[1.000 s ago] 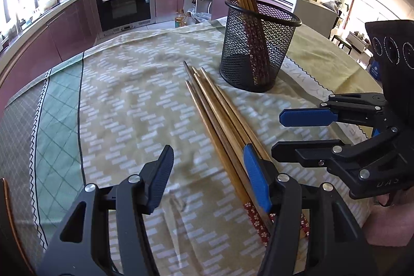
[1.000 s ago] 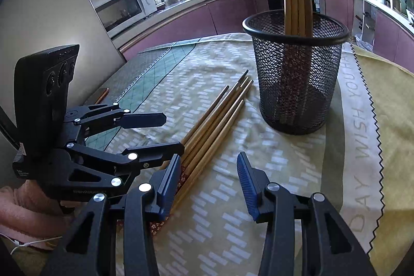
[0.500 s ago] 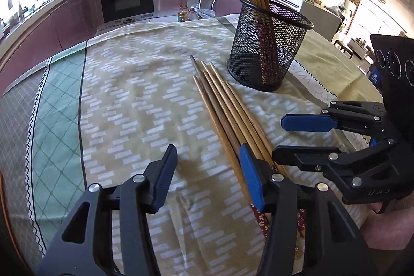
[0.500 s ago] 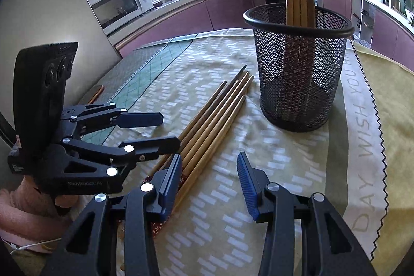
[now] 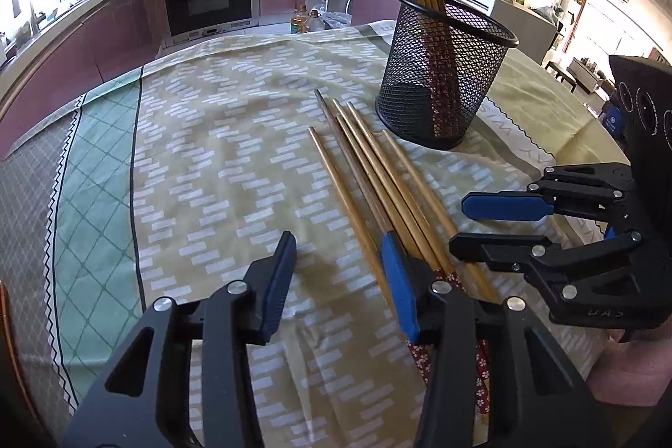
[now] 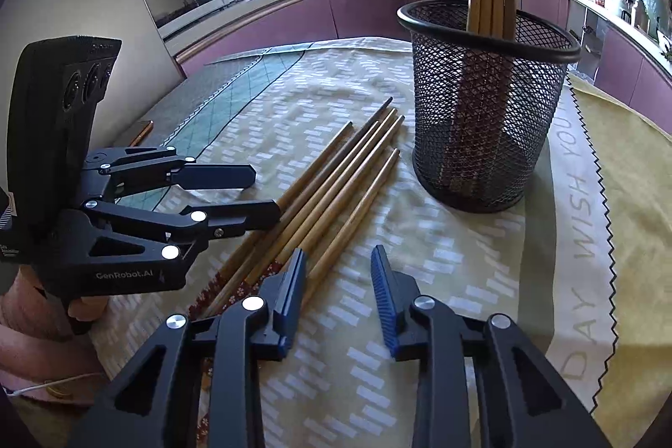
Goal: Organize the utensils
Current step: 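Move the left tool back to the chopstick pile while the right tool follows, then close the left tool on a chopstick while the right tool grasps another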
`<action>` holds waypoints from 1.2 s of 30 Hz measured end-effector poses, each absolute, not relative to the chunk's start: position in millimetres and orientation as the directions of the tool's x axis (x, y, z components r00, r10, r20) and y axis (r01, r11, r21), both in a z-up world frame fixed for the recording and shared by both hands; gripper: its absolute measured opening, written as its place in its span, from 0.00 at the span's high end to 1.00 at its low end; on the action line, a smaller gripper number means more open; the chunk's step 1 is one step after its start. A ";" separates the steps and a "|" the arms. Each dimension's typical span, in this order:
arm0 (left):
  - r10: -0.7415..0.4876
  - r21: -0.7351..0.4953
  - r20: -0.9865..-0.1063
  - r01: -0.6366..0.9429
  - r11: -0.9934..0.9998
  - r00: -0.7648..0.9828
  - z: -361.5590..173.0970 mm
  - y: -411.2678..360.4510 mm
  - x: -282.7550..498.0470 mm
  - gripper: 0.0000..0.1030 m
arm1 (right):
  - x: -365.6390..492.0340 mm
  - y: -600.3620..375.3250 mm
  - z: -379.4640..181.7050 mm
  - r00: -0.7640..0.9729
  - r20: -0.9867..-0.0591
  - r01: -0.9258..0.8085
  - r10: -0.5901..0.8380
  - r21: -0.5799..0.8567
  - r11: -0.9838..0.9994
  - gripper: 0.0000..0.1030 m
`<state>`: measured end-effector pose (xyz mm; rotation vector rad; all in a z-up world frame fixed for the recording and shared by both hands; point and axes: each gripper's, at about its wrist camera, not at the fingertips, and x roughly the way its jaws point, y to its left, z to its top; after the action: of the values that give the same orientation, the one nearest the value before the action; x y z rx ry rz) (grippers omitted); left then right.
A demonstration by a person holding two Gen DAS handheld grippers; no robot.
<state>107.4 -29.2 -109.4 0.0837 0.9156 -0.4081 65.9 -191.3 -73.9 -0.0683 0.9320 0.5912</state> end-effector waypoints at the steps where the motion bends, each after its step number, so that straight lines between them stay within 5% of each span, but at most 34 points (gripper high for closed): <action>1: -0.309 -0.102 -0.785 0.381 0.919 0.537 -109.2 -29.5 107.4 0.61 | 66.1 -191.6 -73.7 0.451 -0.776 -0.506 0.441 0.184 0.843 0.79; 10: -0.294 -0.082 -0.794 0.385 0.919 0.532 -111.1 -32.5 113.5 0.64 | 71.6 -190.7 -74.0 0.456 -0.786 -0.485 0.418 0.174 0.857 0.81; 20: -0.276 -0.096 -0.789 0.333 0.938 0.549 -112.3 -25.7 120.6 0.91 | 82.3 -202.0 -77.7 0.455 -0.762 -0.415 0.461 0.276 0.867 0.93; 36: -0.360 -0.155 -0.763 0.389 0.908 0.536 -101.0 -31.2 95.3 0.92 | 75.8 -206.2 -60.9 0.456 -0.699 -0.464 0.550 0.341 0.818 0.95</action>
<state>95.3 -31.2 -101.0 0.0350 0.9006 -0.4458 75.8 -206.2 -60.9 0.1065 0.9013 0.6265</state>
